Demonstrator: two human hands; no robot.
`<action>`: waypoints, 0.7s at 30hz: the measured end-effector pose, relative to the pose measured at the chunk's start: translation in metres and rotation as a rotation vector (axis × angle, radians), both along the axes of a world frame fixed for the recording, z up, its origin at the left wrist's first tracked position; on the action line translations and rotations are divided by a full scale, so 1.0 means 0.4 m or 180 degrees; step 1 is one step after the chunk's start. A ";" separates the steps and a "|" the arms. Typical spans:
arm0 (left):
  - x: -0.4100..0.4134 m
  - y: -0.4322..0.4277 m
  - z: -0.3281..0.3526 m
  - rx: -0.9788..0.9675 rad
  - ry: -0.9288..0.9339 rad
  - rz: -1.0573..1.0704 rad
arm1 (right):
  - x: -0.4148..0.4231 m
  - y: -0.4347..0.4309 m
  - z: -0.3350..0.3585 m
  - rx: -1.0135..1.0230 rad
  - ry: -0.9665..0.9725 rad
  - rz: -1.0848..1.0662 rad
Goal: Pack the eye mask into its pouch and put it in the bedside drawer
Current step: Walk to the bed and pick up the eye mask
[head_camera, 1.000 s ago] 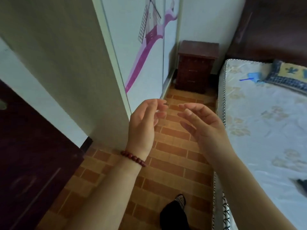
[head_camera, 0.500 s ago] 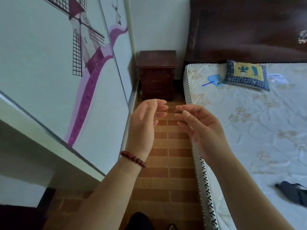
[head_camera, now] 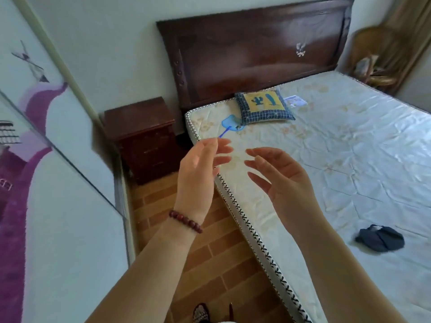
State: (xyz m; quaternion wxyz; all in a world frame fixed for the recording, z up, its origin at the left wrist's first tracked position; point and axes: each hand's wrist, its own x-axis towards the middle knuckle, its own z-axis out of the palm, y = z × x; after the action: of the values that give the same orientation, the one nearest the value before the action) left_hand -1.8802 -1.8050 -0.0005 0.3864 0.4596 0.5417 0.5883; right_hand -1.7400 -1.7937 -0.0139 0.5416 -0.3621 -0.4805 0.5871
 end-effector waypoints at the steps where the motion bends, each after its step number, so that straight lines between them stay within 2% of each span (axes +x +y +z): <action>1: -0.002 0.013 0.001 0.0001 -0.0024 -0.0059 | -0.003 0.007 0.003 -0.0019 0.0048 -0.0025; 10: 0.078 0.164 -0.040 -0.0228 -0.0293 -0.1194 | 0.064 0.043 -0.036 -0.0209 0.0101 -0.1085; 21: 0.349 0.311 -0.061 -0.0382 -0.0317 -0.2062 | 0.304 0.100 -0.066 -0.0372 0.0246 -0.2057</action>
State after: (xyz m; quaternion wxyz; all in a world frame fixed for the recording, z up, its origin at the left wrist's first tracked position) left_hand -1.7404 -1.6807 -0.0248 0.6058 0.5549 0.3815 0.4237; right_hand -1.6183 -1.7536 -0.0402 0.6960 -0.5037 -0.2853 0.4248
